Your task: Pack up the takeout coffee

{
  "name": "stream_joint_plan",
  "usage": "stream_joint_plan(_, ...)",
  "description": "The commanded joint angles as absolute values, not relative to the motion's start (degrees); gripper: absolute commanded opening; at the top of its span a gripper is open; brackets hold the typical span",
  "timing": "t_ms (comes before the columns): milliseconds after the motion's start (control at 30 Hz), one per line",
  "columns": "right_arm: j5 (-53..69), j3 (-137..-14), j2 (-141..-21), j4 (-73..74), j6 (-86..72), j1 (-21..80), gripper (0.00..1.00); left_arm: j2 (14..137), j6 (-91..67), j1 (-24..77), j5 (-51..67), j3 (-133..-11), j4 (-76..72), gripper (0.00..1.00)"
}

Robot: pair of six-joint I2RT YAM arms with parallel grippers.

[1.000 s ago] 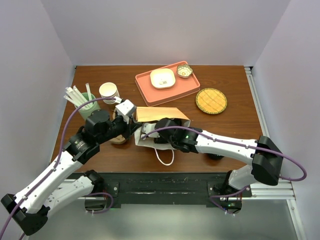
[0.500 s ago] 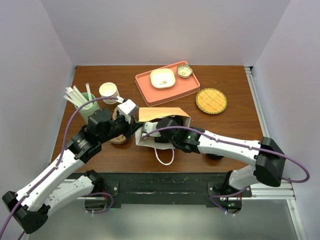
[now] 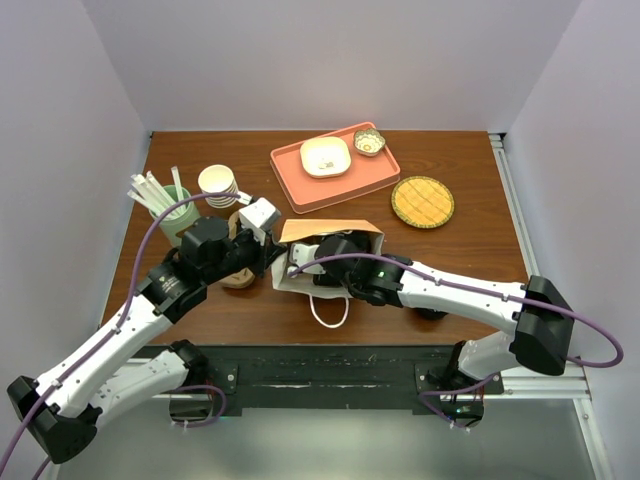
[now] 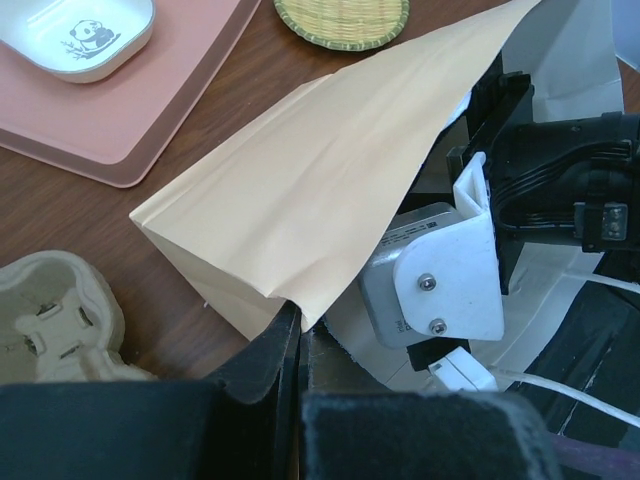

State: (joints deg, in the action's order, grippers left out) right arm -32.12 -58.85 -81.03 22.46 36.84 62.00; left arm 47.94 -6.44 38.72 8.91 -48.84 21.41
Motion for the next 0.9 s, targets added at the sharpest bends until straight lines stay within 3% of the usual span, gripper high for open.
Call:
stream_joint_plan(0, -34.54, -61.96, -79.72, 26.01, 35.25, 61.7, 0.37, 48.08, -6.68, 39.2, 8.35, -50.36, 18.55, 0.0)
stream_joint_plan(867, -35.95, -61.26, -82.0, 23.47, 36.21, 61.7, 0.36, 48.43, -6.95, 39.29, 11.78, -53.0, 16.17, 0.0)
